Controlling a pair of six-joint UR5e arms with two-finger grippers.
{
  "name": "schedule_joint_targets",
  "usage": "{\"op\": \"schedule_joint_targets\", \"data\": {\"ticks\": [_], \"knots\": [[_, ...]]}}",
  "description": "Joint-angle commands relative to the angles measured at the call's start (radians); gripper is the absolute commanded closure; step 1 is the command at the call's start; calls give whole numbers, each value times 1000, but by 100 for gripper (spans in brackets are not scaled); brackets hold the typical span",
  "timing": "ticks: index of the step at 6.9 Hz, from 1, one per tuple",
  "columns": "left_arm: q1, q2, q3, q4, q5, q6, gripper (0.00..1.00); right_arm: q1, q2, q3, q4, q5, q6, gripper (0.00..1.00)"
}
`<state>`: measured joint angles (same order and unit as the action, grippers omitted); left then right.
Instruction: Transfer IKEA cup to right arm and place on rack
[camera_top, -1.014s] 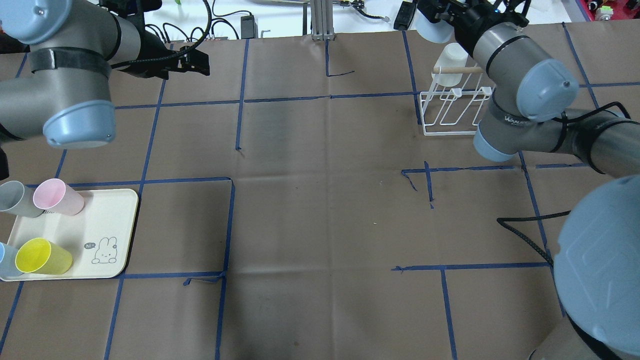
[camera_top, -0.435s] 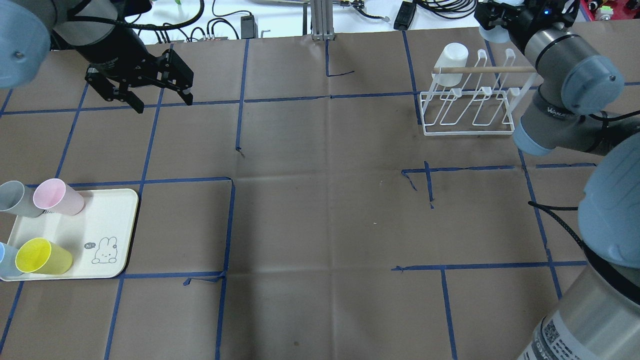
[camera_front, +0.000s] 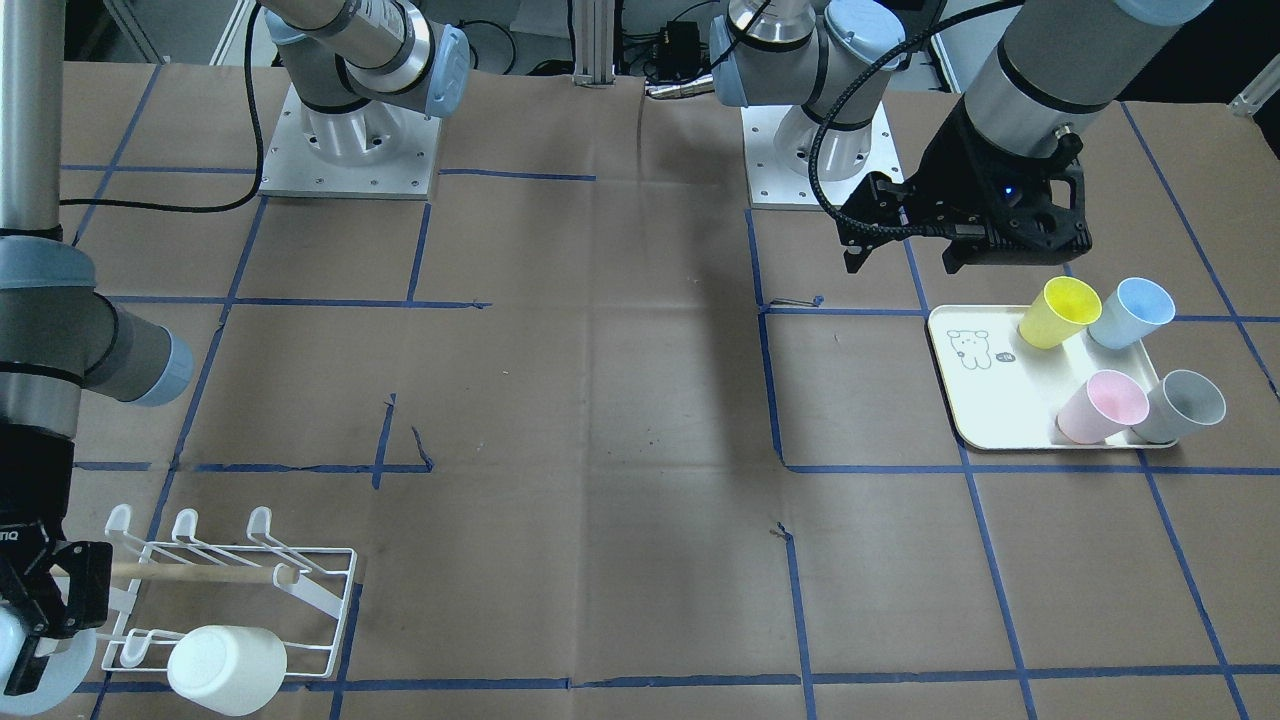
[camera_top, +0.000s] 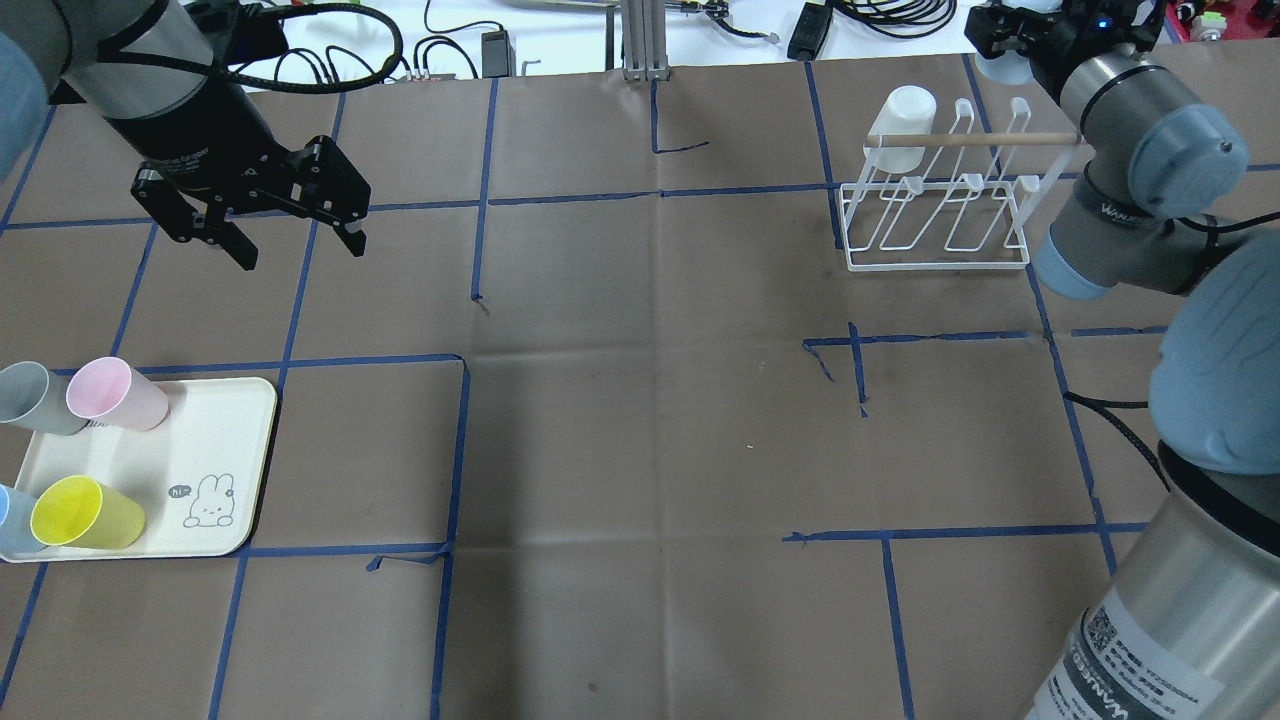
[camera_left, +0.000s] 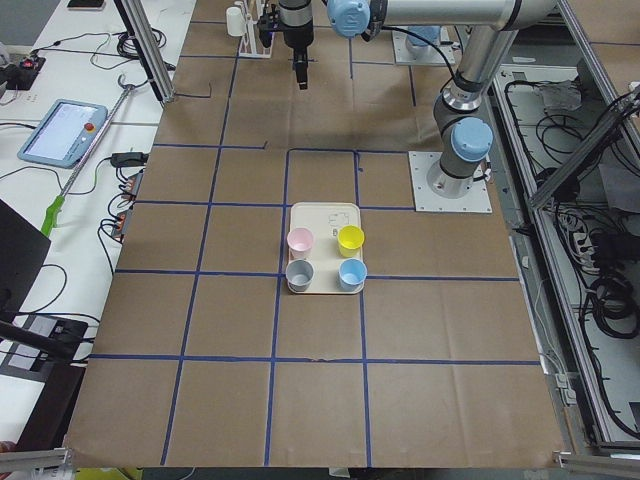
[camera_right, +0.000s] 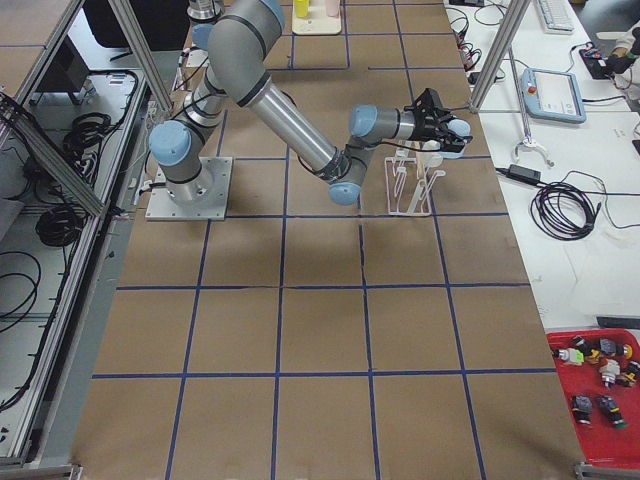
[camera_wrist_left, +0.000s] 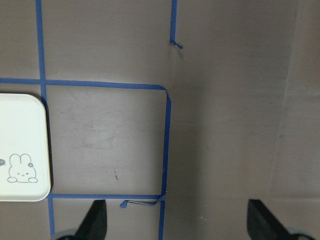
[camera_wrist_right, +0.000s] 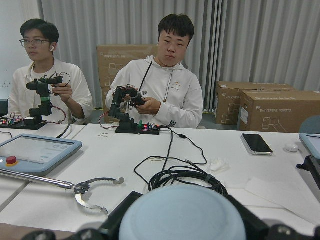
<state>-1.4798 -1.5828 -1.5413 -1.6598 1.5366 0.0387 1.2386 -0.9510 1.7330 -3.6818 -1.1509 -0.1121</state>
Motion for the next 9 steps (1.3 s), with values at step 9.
{"op": "schedule_joint_targets", "data": {"ticks": [9], "knots": [[-39,-57,18,123,3,-10,1,-45,54,46,-12,-6,-26,87]]}}
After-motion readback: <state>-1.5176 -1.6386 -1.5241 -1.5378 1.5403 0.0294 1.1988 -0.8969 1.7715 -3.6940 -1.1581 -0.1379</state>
